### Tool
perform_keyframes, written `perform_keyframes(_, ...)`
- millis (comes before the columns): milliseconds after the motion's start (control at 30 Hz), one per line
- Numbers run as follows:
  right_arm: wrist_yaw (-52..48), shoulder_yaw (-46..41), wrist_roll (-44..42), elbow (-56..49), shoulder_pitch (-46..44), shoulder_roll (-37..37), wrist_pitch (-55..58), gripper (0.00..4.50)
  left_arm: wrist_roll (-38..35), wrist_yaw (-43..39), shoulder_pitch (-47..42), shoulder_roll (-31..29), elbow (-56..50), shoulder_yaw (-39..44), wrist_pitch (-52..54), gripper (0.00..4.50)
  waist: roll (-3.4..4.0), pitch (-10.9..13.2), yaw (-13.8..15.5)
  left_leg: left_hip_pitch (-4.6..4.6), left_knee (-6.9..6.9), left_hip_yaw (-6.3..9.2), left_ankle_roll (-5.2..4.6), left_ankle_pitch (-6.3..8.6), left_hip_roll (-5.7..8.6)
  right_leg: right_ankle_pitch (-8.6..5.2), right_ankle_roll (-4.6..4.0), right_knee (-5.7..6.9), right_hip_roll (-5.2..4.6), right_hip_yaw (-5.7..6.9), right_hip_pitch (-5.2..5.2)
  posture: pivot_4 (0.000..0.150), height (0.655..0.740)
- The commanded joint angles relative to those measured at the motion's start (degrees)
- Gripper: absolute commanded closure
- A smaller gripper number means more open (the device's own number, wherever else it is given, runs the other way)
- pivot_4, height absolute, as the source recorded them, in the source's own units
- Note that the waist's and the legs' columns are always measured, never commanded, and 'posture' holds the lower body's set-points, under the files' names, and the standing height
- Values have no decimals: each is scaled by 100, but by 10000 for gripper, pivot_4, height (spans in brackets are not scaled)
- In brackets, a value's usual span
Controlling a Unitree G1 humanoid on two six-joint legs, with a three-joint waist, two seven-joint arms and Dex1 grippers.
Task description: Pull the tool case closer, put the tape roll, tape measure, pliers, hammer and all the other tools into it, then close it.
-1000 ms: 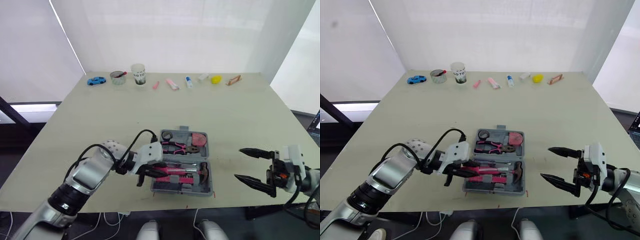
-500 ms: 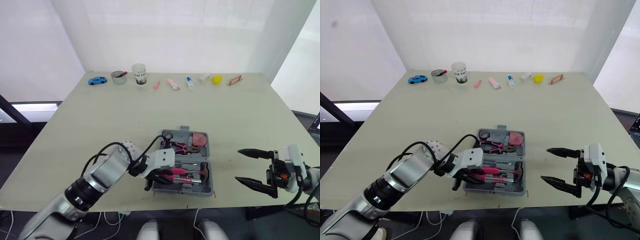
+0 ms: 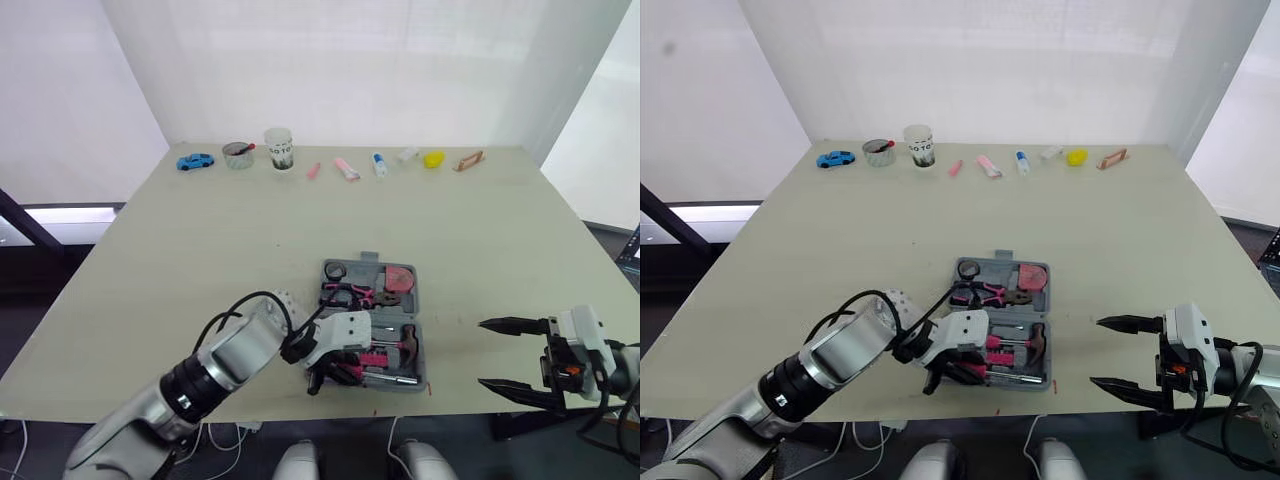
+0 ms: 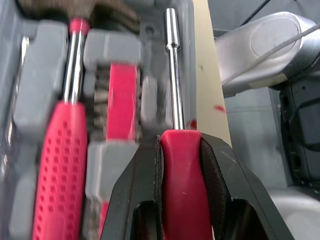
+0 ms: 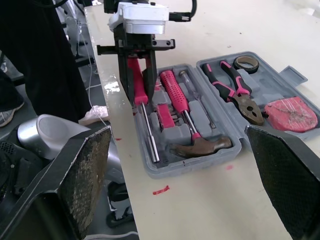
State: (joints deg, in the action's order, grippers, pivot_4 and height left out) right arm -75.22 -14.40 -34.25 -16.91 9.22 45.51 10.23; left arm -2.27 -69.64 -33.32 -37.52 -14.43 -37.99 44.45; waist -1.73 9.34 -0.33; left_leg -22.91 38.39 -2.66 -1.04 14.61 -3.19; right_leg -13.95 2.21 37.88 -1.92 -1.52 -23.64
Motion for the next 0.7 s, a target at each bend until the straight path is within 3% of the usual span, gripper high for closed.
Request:
perform_keyframes(33, -49, -109, -49, -32, -5, 31, -129, 0, 35, -5, -96, 61, 36, -66, -71, 38815, 0, 0, -4, 0, 0, 0, 0, 0, 0, 0, 0, 0, 0, 0, 0, 1500, 7400)
perform_keyframes(567, 105, -151, -80, -101, 33, -70, -165, 0, 188, -147, -178, 305, 500, -257, -393, 38815, 1, 0, 11, 0, 1, 0, 0, 0, 1, 2, -1, 0, 0, -1, 1, 1500, 7400)
perform_keyframes(633, 122, -144, -77, -115, 41, -78, -166, 0, 202, -102, -160, 310, 529, -208, -454, 28726, 0, 0, 13, 0, 1, 0, 0, 0, 1, 2, -1, 0, 0, -1, 1, 1500, 7400)
perform_keyframes(667, 139, -134, -73, -130, 44, -88, -163, 0, 225, -38, -144, 325, 545, -173, -504, 27008, 2, -2, 15, 0, 1, 0, 0, 0, 1, 2, -1, 0, 0, -1, 1, 1500, 7400)
perform_keyframes(700, 156, -125, -75, -145, 45, -97, -157, 0, 269, 23, -130, 333, 553, -155, -566, 22520, 3, -2, 15, 1, 1, 0, 0, 0, 1, 2, -1, 0, 0, -1, 3, 1500, 7400)
